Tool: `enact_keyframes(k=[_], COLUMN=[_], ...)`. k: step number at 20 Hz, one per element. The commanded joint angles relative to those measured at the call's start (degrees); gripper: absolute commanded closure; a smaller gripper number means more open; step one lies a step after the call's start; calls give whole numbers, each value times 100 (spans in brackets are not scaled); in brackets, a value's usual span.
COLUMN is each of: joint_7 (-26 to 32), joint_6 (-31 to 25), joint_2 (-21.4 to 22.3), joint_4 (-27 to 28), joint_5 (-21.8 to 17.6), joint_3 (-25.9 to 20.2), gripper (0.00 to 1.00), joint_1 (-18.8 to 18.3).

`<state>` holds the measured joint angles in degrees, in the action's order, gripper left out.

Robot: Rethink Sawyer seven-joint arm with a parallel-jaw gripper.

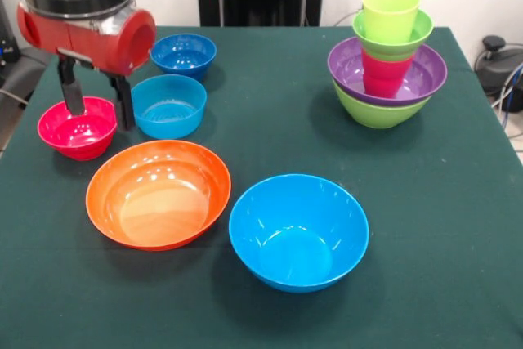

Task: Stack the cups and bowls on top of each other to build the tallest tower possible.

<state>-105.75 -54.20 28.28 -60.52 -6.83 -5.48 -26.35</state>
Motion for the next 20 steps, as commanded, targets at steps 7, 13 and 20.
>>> enact_keyframes(k=[7, 13, 20], joint_7=[2023, 2134, 2445], joint_6=[507, 531, 510], joint_2=[-468, -414, -239], joint_4=[-866, -1102, -1383], joint_5=[-795, -959, -1296], joint_3=[-917, -1034, -1223], gripper=[0, 0, 0], joint_1=[-180, -368, -744])
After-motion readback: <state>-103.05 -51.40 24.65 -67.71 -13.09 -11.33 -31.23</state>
